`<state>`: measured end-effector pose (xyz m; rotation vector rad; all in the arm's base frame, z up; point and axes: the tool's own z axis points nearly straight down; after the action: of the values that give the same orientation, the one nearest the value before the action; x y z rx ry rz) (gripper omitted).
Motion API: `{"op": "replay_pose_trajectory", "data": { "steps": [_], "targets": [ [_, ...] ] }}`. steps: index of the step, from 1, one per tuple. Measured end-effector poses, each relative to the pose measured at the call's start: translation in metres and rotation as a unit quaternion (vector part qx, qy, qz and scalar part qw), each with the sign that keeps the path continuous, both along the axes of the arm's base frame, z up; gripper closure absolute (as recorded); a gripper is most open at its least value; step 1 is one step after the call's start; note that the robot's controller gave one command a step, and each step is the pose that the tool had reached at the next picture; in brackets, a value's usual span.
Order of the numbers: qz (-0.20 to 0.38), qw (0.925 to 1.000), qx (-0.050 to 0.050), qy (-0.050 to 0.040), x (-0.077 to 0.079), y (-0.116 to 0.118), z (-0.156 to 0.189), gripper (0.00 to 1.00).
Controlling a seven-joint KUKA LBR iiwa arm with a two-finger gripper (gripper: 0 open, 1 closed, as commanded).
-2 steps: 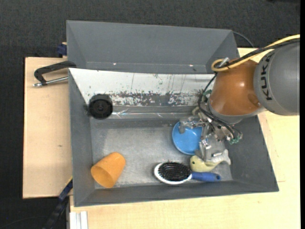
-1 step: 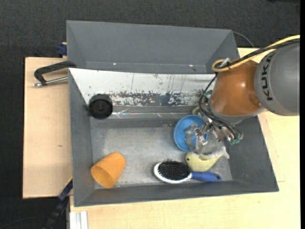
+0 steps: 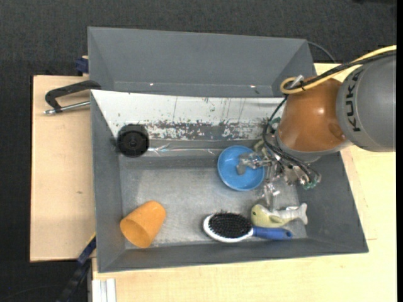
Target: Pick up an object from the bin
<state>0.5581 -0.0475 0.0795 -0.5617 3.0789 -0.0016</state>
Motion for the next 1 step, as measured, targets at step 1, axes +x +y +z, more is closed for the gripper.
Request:
{"op": "replay_pose_trajectory", "data": {
  "steps": [1],
  "targets": [
    [0.0, 1.0, 0.0, 0.0026, -0.0018, -0.0002, -0.0014, 1.0]
  ]
}}
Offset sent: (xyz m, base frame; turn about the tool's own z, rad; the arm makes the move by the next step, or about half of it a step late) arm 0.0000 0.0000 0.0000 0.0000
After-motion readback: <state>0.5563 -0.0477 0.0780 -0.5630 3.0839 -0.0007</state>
